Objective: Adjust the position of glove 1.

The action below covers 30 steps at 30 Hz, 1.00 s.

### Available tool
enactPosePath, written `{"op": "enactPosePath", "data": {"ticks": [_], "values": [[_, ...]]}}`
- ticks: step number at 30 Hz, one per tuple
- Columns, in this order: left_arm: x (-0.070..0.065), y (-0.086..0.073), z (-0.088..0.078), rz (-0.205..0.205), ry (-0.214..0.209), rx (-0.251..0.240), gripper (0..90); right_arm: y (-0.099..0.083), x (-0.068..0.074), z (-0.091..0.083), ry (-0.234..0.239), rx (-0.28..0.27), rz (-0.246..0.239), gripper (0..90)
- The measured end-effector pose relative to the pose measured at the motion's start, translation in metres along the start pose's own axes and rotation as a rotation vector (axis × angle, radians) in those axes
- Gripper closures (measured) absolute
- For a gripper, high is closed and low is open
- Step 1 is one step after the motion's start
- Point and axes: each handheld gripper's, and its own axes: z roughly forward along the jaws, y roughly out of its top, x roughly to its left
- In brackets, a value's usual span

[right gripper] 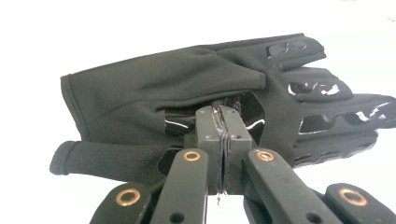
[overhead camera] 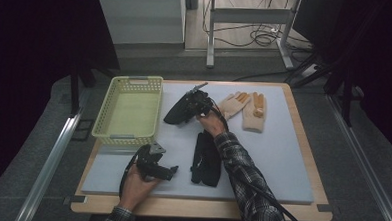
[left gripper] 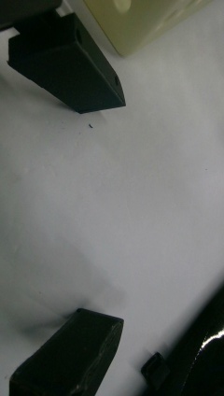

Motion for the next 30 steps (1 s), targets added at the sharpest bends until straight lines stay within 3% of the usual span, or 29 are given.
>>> {"op": "enactPosePath", "data": {"ticks": [10,21,30], "values": [[0.000,0.000,0.000,0.007,0.001,0.004,0.0,0.001,0.004,-0.042,0.043,-0.060,-0.021,87.5],[0.000,0.000,0.000,0.007,0.002,0.002,0.0,-0.004,0.012,-0.102,0.092,-0.134,-0.040,87.5],[0.000,0.000,0.000,0.008,0.003,0.005,0.0,-0.028,0.019,-0.162,0.124,-0.169,-0.052,87.5]]}}
